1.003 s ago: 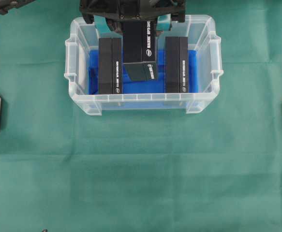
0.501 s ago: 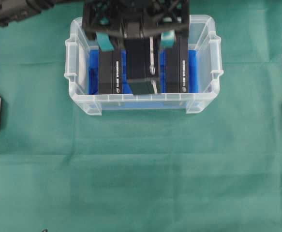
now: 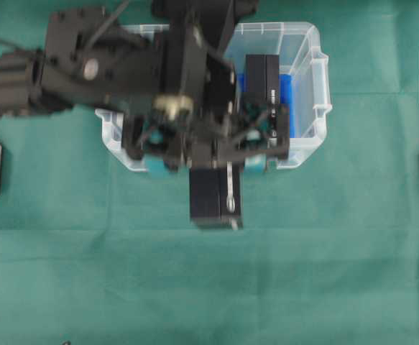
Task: Take the box out of the case with the left arm.
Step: 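Lift the middle box up and out of the bin with the left gripper, then lower the held box onto the table in front of the bin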
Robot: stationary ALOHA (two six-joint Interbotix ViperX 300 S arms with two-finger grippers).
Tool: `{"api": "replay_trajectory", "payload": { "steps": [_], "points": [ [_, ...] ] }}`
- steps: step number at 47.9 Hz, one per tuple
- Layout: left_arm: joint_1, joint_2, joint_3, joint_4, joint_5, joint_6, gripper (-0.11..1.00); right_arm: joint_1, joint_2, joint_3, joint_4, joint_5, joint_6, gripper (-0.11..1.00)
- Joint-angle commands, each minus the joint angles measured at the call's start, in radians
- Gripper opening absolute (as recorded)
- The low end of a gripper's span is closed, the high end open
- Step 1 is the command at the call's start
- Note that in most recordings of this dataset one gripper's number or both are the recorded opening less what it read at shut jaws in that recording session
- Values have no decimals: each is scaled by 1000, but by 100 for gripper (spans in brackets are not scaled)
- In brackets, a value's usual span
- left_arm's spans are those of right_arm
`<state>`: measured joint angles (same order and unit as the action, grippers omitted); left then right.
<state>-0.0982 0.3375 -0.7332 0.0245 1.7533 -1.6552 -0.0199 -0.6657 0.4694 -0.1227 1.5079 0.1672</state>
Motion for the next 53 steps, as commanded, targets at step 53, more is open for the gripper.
{"api": "replay_trajectory", "payload": {
  "steps": [53],
  "points": [
    [-123, -104, 278, 25, -198, -138, 61, -2, -2, -18, -3, 3, 3, 1]
  ]
}}
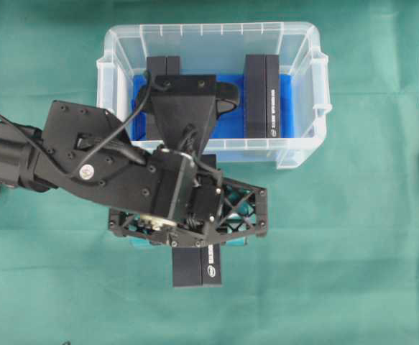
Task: Take the box out of the case with the left arm.
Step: 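Lower the held box onto the table in front of the bin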
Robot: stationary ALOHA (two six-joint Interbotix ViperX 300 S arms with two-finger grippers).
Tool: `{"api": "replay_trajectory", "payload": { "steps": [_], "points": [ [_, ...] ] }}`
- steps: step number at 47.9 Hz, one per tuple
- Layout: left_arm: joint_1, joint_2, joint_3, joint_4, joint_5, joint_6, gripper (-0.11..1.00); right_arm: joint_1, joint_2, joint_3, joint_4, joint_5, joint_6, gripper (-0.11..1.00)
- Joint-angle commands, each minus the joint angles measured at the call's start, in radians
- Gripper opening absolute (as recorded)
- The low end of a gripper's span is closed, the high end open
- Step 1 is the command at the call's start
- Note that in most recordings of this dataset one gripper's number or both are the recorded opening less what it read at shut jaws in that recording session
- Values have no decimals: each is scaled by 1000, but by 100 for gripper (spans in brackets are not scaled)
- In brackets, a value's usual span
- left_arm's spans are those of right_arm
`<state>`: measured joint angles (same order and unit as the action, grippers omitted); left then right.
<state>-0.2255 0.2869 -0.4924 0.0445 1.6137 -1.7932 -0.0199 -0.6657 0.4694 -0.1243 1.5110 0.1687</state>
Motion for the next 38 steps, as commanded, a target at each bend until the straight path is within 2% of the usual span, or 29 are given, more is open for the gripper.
{"api": "replay_trajectory", "payload": {
  "steps": [1, 17, 25, 31, 38],
  "points": [
    [5, -57, 57, 6, -78, 0, 61, -2, -2, -18, -2, 2, 2, 1],
    [23, -94, 360, 6, -328, -3, 61, -2, -2, -17, -2, -3, 2, 1],
    [41, -67, 482, 8, -508, 0, 61, -2, -2, -17, -2, -6, 2, 1],
    [44, -40, 523, 8, -580, 0, 61, -2, -2, -17, -2, -6, 2, 1],
    [44, -25, 548, 8, -584, 6, 61, -2, -2, -17, -2, -6, 2, 1]
  ]
}}
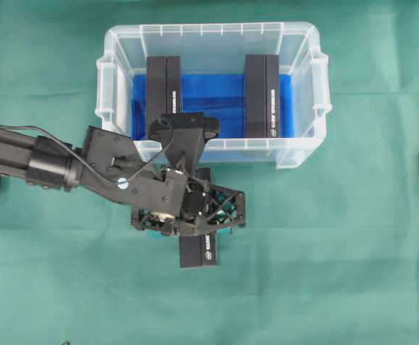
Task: Take the box out of the case with the left arm.
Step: 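Lower the held box onto the table in front of the bin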
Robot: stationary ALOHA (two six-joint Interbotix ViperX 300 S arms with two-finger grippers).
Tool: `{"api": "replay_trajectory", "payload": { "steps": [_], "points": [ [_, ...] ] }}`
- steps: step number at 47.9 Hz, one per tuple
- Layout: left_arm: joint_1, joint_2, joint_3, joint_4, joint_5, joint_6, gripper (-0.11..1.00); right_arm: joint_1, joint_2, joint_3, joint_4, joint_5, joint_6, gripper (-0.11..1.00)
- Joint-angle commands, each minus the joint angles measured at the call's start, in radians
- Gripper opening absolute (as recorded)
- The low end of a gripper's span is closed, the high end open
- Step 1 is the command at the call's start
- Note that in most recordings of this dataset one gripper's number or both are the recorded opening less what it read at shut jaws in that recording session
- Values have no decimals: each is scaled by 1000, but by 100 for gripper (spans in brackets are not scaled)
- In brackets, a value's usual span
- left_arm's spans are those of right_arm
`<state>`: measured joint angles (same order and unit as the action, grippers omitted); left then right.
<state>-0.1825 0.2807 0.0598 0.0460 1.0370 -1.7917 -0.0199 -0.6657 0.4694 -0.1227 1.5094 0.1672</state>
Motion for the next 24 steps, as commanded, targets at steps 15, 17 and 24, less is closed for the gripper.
{"api": "replay_trajectory", "payload": {
  "steps": [15, 17, 24],
  "points": [
    [3, 8, 9, 37, -23, 26, 61, -2, -2, -15, -3, -5, 3, 1],
    [2, 11, 8, 37, -29, 25, 61, -2, -2, -15, -3, -5, 5, 1],
    [2, 14, 8, 35, -51, 25, 61, -2, -2, -15, -3, -5, 5, 1]
  ]
}}
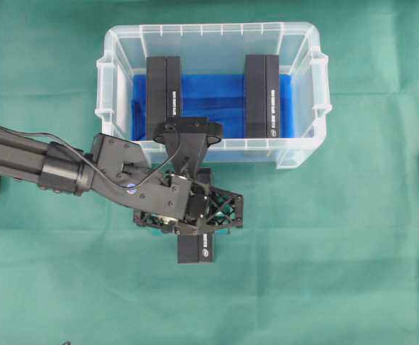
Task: Take the box out of the case with the left arm.
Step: 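Lower the held box onto the table in front of the bin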
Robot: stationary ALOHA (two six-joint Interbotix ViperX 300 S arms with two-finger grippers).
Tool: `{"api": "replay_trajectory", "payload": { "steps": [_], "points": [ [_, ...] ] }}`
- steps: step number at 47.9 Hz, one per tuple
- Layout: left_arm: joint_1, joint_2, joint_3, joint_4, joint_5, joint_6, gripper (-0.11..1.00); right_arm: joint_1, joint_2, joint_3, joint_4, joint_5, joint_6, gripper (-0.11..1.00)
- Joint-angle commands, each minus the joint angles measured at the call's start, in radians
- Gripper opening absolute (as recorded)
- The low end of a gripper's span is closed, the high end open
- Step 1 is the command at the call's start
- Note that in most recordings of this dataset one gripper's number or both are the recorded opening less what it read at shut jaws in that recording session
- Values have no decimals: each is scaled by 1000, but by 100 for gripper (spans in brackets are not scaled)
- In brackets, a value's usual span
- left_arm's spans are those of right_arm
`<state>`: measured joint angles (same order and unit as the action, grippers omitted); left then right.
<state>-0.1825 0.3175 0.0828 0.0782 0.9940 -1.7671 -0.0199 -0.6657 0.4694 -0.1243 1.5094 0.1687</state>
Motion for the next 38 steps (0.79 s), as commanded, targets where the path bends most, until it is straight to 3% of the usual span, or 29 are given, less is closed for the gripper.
{"api": "replay_trajectory", "payload": {
  "steps": [1, 22, 24, 30, 38],
  "points": [
    [2, -23, -14, 5, -8, 0, 61, 0, -2, -15, -2, -5, 3, 1],
    [5, -25, -12, -8, -26, -15, 60, -2, -2, -15, -2, -6, 3, 1],
    [5, -25, -12, -6, -26, -11, 65, -2, -2, -15, -2, -6, 3, 1],
    [-3, -23, -12, -8, -26, 23, 94, -2, -2, -15, -2, -6, 3, 1],
    [-2, -25, -15, -8, -26, 31, 90, -2, -2, -15, -2, -6, 3, 1]
  ]
}}
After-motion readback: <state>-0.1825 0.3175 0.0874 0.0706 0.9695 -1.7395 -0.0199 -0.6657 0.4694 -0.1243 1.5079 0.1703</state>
